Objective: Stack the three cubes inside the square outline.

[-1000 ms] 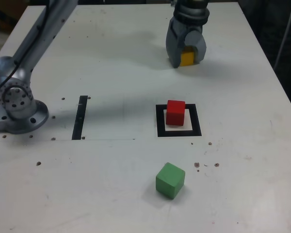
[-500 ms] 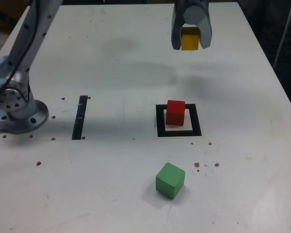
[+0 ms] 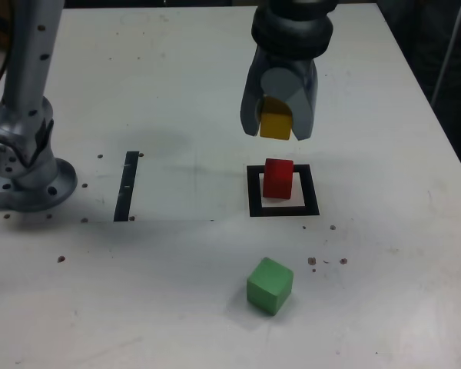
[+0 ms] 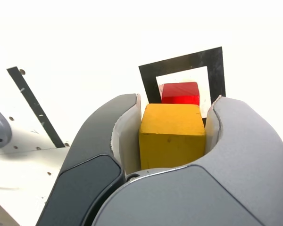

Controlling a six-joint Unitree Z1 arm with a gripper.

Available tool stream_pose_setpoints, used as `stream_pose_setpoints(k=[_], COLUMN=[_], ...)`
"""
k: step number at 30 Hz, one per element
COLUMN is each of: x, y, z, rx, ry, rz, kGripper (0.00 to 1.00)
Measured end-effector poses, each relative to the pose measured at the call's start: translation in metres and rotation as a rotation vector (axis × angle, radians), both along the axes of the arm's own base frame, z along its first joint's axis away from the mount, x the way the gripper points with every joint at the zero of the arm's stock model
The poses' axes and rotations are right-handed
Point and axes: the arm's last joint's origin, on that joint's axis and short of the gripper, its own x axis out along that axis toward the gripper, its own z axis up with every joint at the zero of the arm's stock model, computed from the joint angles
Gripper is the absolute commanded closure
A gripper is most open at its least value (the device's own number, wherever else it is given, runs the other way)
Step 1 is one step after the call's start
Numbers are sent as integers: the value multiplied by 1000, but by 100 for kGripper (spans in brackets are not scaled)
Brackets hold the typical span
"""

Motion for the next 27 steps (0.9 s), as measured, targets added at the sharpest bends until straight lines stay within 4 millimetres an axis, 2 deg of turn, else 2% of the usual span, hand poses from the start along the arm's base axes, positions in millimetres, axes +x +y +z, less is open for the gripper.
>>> stream_pose_setpoints(k=[11, 27], x=[-1, 5], y=[-2, -9], z=[-19, -38], rx=[-2, -49], ry=[-3, 14], rz=[107, 111], kGripper=[90, 90])
